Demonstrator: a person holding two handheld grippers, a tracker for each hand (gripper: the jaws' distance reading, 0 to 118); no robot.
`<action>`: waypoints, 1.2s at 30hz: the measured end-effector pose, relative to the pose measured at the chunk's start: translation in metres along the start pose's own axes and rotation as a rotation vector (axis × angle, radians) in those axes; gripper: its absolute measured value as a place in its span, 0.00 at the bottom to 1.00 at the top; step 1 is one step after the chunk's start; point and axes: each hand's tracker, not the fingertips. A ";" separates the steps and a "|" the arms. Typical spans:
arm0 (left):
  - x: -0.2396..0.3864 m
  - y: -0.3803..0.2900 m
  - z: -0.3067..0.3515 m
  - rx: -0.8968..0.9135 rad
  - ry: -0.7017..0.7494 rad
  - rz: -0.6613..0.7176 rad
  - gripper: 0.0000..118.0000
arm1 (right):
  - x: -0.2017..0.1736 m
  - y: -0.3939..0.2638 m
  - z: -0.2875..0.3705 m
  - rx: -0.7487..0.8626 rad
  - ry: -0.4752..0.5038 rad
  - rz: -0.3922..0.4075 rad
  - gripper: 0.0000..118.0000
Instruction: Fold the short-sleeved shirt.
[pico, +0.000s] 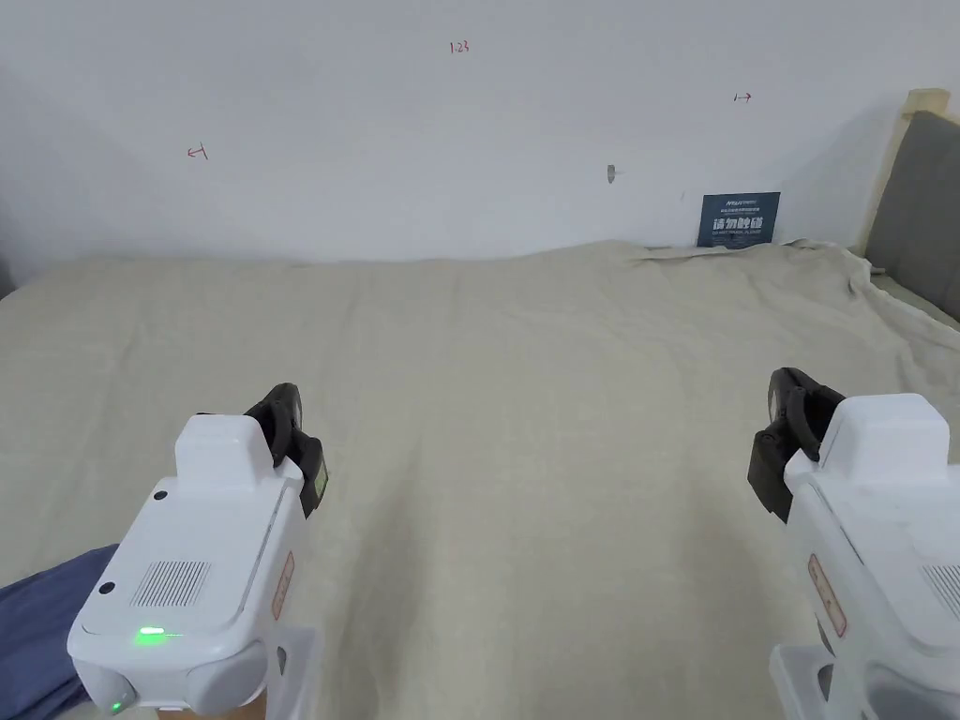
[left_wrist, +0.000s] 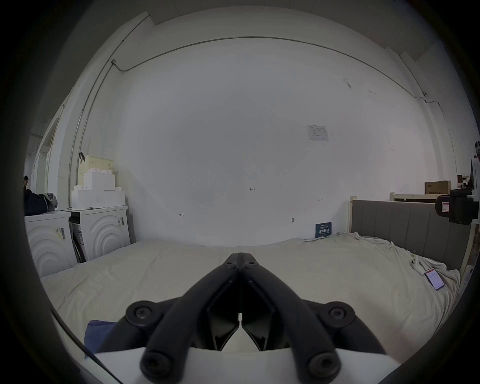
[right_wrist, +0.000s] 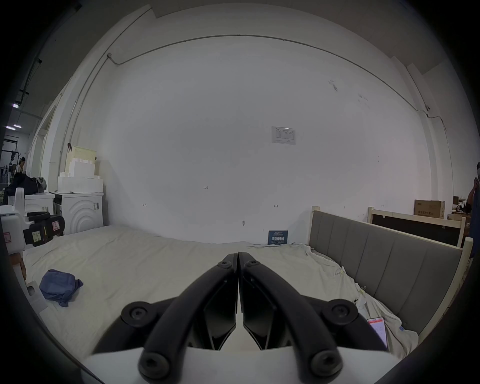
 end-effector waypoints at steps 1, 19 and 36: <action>0.000 0.000 0.000 0.000 0.001 -0.002 0.00 | 0.000 0.000 0.000 0.000 0.000 0.000 0.00; -0.001 0.001 -0.001 -0.001 -0.005 -0.011 0.00 | -0.013 0.012 0.008 0.004 0.003 0.005 0.00; -0.002 0.000 -0.001 -0.004 -0.001 -0.012 0.00 | -0.005 0.007 0.004 0.007 0.006 0.011 0.00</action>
